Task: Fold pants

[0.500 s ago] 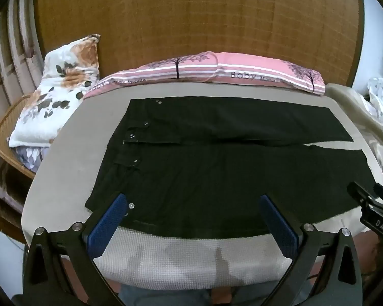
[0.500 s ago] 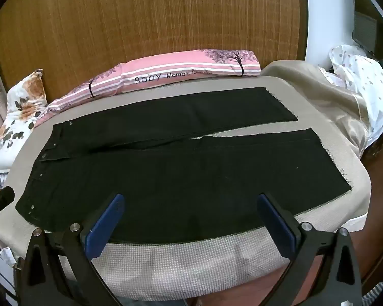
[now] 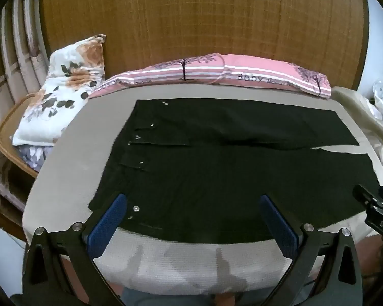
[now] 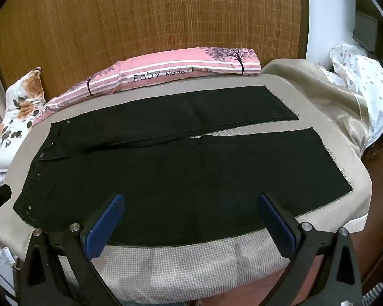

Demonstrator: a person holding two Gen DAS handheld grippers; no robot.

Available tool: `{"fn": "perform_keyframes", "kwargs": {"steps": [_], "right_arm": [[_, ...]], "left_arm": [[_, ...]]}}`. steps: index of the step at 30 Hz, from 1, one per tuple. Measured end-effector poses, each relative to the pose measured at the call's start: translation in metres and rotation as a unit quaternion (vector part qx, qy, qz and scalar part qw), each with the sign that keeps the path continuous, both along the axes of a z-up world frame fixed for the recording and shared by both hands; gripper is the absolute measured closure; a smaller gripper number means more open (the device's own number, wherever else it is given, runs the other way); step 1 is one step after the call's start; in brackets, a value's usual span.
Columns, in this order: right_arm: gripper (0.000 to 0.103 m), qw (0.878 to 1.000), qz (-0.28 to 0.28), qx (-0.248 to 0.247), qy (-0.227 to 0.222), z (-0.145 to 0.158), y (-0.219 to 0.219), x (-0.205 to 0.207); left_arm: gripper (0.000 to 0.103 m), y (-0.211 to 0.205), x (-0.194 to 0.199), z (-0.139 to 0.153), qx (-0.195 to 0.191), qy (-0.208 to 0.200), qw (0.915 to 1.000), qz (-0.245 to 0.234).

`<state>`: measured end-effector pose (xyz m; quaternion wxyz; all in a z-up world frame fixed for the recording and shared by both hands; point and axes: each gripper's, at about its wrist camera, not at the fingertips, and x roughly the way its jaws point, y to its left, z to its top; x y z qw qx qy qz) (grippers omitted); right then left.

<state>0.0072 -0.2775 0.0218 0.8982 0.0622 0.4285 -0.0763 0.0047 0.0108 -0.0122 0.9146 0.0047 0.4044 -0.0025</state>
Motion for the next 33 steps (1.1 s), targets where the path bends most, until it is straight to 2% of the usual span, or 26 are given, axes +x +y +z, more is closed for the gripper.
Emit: {"fn": "perform_keyframes", "kwargs": {"steps": [3,8,12,16,28,33], "right_arm": [[0.000,1.000,0.001,-0.001,-0.001,-0.003,0.002,0.003],[0.000,1.000,0.002,-0.004,0.000,-0.006,0.003,0.007],[0.000,1.000,0.002,-0.006,0.002,-0.005,0.003,0.008],[0.000,1.000,0.002,-0.007,0.002,-0.004,0.004,0.009],[0.000,1.000,0.011,-0.015,0.003,0.001,0.014,0.017],[0.000,1.000,0.010,-0.012,0.007,-0.002,0.016,0.020]], "left_arm": [[0.000,0.002,0.001,-0.004,-0.011,0.004,0.9999,-0.006],[0.000,-0.001,0.005,-0.001,-0.004,0.003,1.0000,-0.002],[0.000,0.004,0.006,0.000,-0.023,-0.006,0.9997,-0.002],[0.000,0.006,0.004,0.001,0.003,-0.025,0.9997,0.003],[0.000,0.015,0.012,-0.010,-0.020,-0.005,0.9998,-0.003],[0.000,0.013,0.016,-0.016,-0.009,0.003,0.9999,-0.007]]}}
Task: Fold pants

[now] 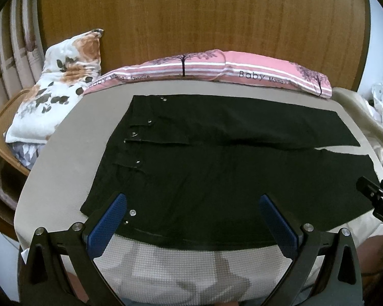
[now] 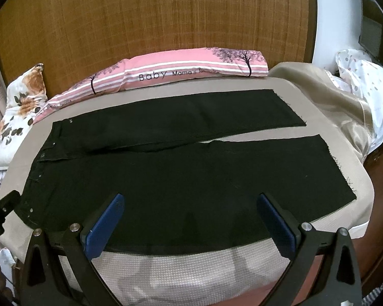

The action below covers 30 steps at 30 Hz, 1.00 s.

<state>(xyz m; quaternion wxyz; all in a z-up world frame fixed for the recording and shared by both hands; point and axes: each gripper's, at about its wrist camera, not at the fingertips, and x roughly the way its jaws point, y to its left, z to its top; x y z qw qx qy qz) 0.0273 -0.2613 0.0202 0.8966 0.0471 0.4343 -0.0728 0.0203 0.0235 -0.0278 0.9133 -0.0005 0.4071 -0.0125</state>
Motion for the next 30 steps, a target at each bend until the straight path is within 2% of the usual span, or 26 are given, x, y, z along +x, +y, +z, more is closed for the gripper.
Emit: {"fn": "perform_keyframes", "kwargs": {"steps": [30], "right_arm": [[0.000,1.000,0.002,0.005,0.017,-0.012,0.009,0.008]], "left_arm": [[0.000,0.001,0.013,-0.015,0.012,0.026,0.9995,0.016]]}}
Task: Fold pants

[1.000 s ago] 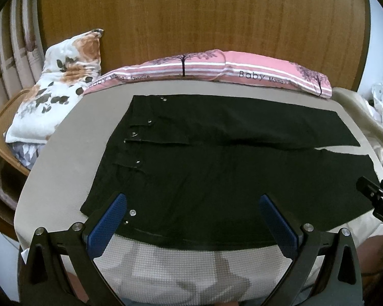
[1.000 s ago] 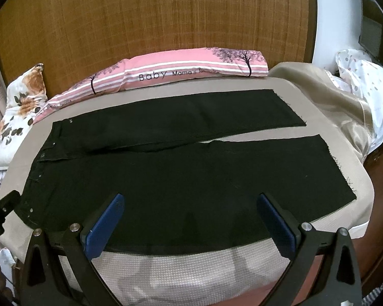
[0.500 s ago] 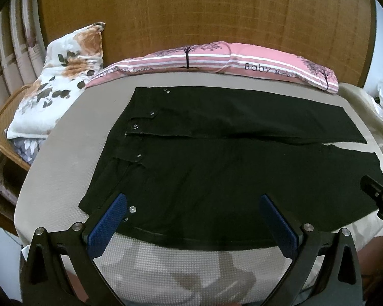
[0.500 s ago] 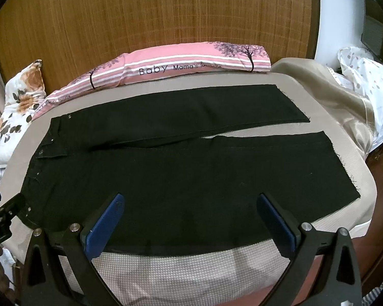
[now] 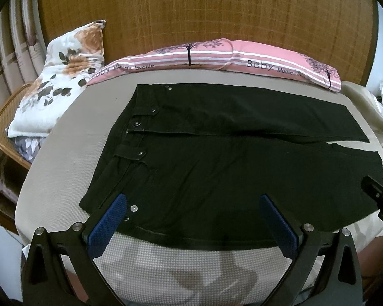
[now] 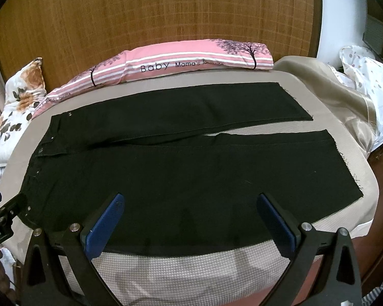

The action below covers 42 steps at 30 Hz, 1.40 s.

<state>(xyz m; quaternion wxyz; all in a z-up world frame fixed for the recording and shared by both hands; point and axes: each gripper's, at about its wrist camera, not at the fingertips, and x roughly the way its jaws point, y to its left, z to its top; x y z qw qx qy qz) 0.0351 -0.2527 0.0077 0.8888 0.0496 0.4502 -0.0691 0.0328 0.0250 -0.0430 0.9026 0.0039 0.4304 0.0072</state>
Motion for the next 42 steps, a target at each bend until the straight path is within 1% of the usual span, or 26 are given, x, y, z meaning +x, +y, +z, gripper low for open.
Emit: {"fn": "perform_keyframes", "kwargs": {"steps": [18,24,26,28,31,32,33,36,39,41,42], "right_arm": [[0.000,1.000,-0.003,0.004,0.003,-0.003,-0.001,0.004],[0.000,1.000,-0.010,0.005,0.011,-0.007,-0.005,0.011],[0.000,1.000,-0.012,0.016,0.016,-0.008,-0.009,0.017],[0.000,0.999,-0.016,0.035,0.022,-0.009,-0.012,0.025],[0.000,0.998,-0.023,0.059,0.020,-0.008,-0.015,0.036],[0.000,0.997,-0.017,0.071,0.020,-0.008,-0.016,0.042],[0.000,0.997,-0.006,0.075,0.017,-0.007,-0.015,0.047],[0.000,0.997,0.016,0.069,0.016,-0.006,-0.012,0.064],[0.000,0.997,0.022,0.076,0.012,-0.004,-0.013,0.088],[0.000,0.996,0.021,0.090,0.017,-0.005,-0.016,0.108],[0.000,0.995,0.021,0.093,0.018,-0.005,-0.017,0.117]], "left_arm": [[0.000,0.003,0.002,-0.001,0.000,0.006,1.0000,0.001],[0.000,0.011,0.016,0.000,-0.010,0.010,0.9999,-0.002],[0.000,0.017,0.022,0.002,-0.017,0.009,0.9998,-0.003],[0.000,0.027,0.032,0.006,-0.026,0.007,0.9996,-0.001],[0.000,0.046,0.051,0.012,-0.028,-0.002,0.9996,0.007],[0.000,0.053,0.058,0.014,-0.030,-0.003,0.9995,0.010],[0.000,0.062,0.068,0.015,-0.038,-0.002,0.9992,0.012],[0.001,0.090,0.098,0.019,-0.063,0.003,0.9979,0.013],[0.008,0.112,0.129,0.022,-0.089,0.007,0.9960,0.005],[0.016,0.125,0.151,0.022,-0.098,0.011,0.9951,0.004],[0.019,0.133,0.166,0.021,-0.107,0.013,0.9941,0.001]]}}
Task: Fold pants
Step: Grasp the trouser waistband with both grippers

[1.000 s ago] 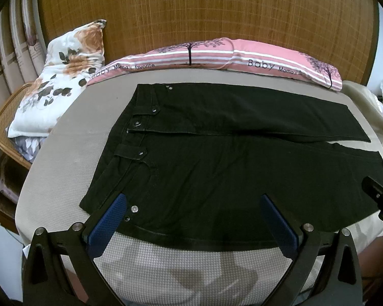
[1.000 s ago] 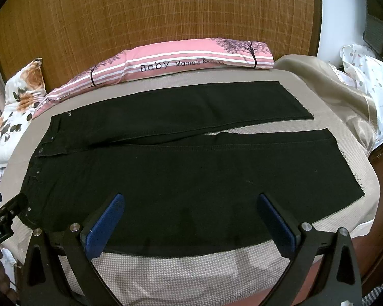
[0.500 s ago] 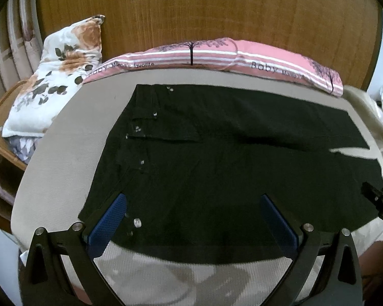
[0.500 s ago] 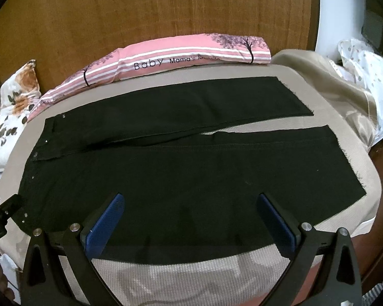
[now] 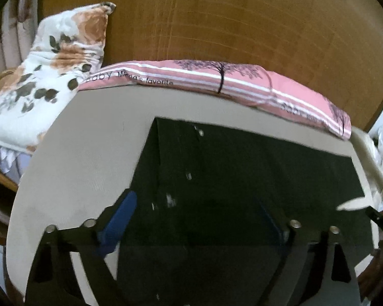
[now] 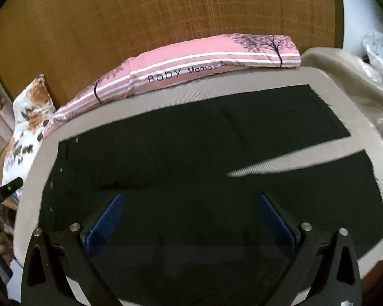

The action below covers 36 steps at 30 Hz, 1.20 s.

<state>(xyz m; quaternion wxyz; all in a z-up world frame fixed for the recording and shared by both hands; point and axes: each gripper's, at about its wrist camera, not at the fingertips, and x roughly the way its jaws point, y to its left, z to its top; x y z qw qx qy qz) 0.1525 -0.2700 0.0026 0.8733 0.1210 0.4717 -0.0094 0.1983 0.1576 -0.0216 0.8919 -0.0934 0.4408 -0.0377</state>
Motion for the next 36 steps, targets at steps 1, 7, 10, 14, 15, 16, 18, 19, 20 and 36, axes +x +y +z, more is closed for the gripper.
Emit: {"fn": "perform_keyframes", "kwargs": {"steps": [1,7,10,14,15,16,18,19,20,36], "right_arm": [[0.000,1.000,0.000,0.002,0.002,-0.001,-0.001,0.006],[0.000,0.999,-0.012,0.024,0.034,-0.022,0.000,0.059],[0.000,0.999,-0.020,0.020,0.042,-0.034,0.003,0.080],[0.000,0.999,-0.013,0.002,0.032,-0.044,0.008,0.099],[0.001,0.999,-0.008,-0.003,0.032,-0.047,0.012,0.105],[0.001,0.999,-0.002,-0.004,0.031,-0.049,0.015,0.111],[0.002,0.999,0.003,-0.001,0.034,-0.054,0.019,0.119],[0.002,0.999,0.007,0.002,0.037,-0.058,0.023,0.126],[0.002,0.999,0.008,0.003,0.040,-0.061,0.024,0.130],[0.002,0.997,0.047,-0.006,0.053,-0.097,0.045,0.180]], "left_arm": [[0.024,0.006,0.011,-0.001,-0.008,0.002,1.0000,-0.002],[0.041,0.042,0.086,-0.028,-0.108,0.052,0.9928,-0.002],[0.051,0.055,0.117,-0.047,-0.151,0.082,0.9851,-0.002],[0.055,0.067,0.146,-0.072,-0.174,0.110,0.9786,0.004],[0.056,0.070,0.152,-0.080,-0.183,0.118,0.9761,0.004],[0.059,0.071,0.157,-0.085,-0.193,0.126,0.9731,0.001],[0.063,0.076,0.164,-0.096,-0.210,0.137,0.9681,0.001],[0.063,0.077,0.166,-0.098,-0.211,0.138,0.9677,0.002],[0.063,0.079,0.169,-0.100,-0.210,0.138,0.9680,0.003],[0.063,0.075,0.191,-0.111,-0.226,0.133,0.9648,-0.021]]}}
